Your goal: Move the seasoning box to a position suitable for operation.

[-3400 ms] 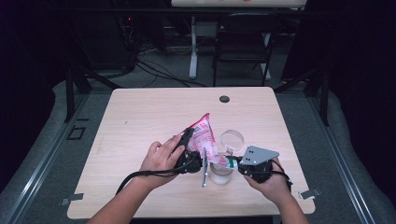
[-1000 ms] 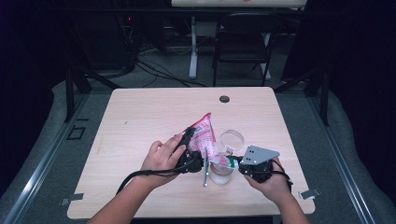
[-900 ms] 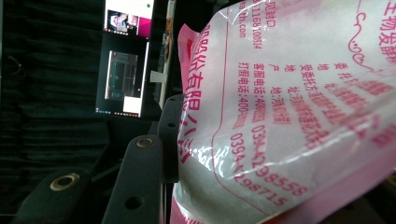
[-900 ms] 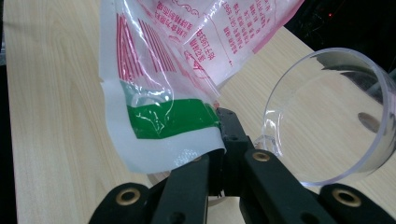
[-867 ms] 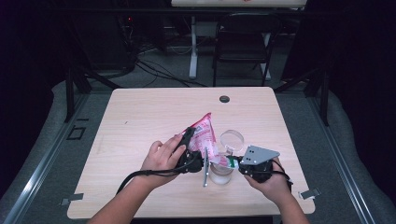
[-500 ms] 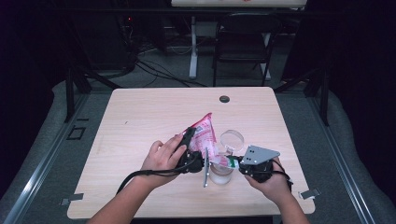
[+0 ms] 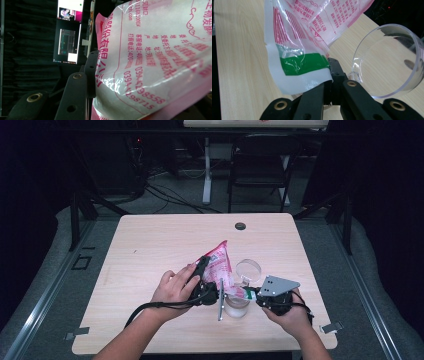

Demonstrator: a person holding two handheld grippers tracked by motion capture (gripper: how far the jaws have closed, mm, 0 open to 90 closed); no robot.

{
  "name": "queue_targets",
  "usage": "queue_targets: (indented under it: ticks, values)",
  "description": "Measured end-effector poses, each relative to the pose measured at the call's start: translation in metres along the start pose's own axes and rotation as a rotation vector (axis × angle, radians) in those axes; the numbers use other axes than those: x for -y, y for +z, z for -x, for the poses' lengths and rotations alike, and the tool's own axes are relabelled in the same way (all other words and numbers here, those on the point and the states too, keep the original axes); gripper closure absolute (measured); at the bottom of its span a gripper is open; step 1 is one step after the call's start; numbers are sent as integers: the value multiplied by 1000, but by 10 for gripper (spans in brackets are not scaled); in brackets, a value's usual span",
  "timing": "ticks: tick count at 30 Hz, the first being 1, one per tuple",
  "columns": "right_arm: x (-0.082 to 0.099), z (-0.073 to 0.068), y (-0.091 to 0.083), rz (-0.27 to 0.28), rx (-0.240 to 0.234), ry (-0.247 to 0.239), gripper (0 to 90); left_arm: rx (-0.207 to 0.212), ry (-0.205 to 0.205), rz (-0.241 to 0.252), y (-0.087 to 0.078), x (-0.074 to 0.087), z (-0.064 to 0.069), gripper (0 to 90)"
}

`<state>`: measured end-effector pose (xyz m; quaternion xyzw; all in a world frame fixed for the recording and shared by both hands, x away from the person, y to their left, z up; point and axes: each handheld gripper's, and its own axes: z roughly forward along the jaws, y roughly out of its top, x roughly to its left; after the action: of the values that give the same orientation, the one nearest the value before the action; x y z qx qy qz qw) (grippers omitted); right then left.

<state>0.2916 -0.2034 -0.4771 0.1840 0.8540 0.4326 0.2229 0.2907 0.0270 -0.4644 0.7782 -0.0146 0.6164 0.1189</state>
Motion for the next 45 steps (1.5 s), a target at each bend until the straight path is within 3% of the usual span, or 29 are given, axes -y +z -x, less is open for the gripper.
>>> queue_targets:
  ticks: [16, 45]
  values:
    - [0, 1, 0, -1, 2, -2, 900, -16, 12, 7, -1, -1, 0, 643]
    - [2, 1, 0, -3, 6, 3, 900, -2, 25, 0, -1, -2, 0, 643]
